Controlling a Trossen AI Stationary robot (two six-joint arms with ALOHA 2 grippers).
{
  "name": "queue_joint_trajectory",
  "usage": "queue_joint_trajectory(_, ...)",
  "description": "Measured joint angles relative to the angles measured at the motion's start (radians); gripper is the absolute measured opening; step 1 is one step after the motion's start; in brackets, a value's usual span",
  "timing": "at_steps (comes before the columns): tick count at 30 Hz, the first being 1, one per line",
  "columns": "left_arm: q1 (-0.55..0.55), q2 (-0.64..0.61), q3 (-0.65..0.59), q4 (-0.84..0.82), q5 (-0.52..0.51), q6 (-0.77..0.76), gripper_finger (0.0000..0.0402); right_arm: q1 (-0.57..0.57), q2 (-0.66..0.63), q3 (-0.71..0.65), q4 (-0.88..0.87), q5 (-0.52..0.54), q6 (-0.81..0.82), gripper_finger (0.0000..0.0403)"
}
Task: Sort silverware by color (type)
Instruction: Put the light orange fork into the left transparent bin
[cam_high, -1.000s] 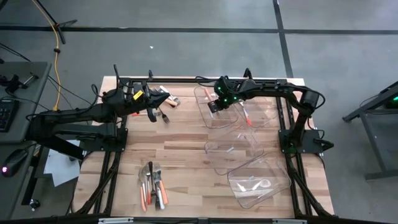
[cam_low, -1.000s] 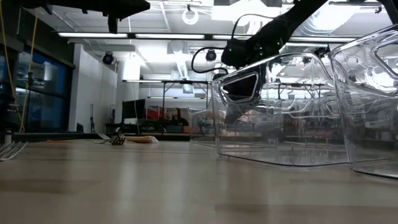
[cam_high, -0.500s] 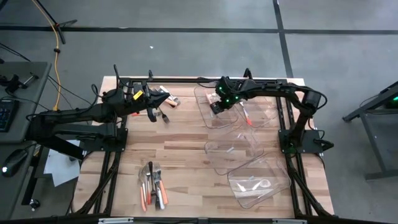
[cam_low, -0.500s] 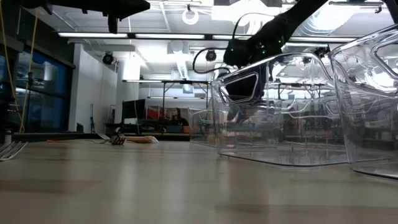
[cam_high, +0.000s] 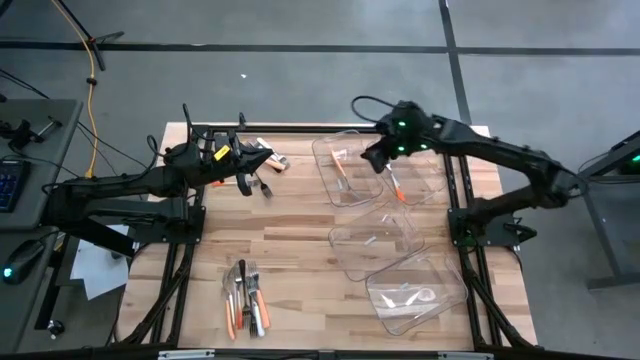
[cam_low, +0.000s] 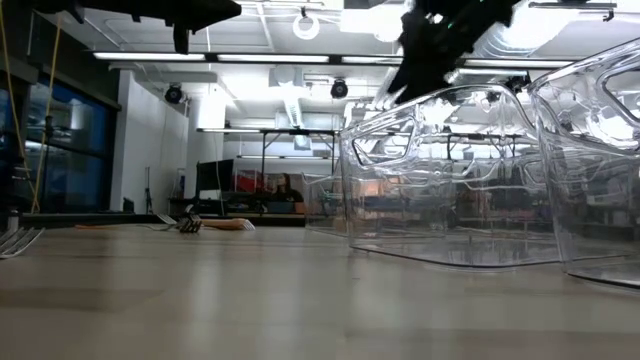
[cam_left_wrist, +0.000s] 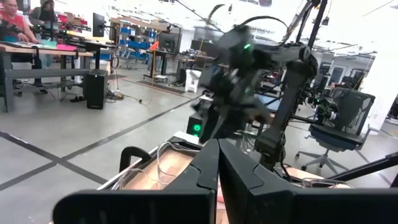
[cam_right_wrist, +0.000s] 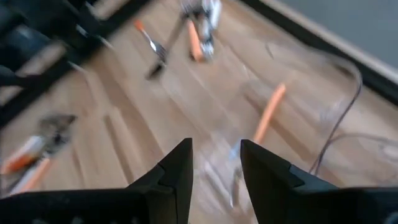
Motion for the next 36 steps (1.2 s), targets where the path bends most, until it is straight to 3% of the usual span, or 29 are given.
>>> queue_joint_trajectory(4,0.0,0.0,0.0,0.0,0.0,0.0,0.0,0.044,-0.145,-0.118,0.182,-0.003,0.009,0.0119)
queue_joint_trajectory(8,0.0,0.0,0.0,0.0,0.001,0.0,0.0,0.114,-0.253,-0.286,0.545,-0.008,0.075,0.0119)
queue_joint_trajectory(11,0.0,0.0,0.0,0.0,0.001,0.002,0.0,0.163,-0.291,-0.391,0.805,-0.01,0.087,0.0119)
queue_joint_trajectory(14,0.0,0.0,0.0,0.0,0.001,0.022,0.0,0.199,-0.293,-0.456,0.933,-0.009,0.042,0.0119)
queue_joint_trajectory(36,0.0,0.0,0.0,0.001,0.0,0.027,0.0001,0.227,-0.287,-0.464,0.935,-0.009,0.0,0.0119)
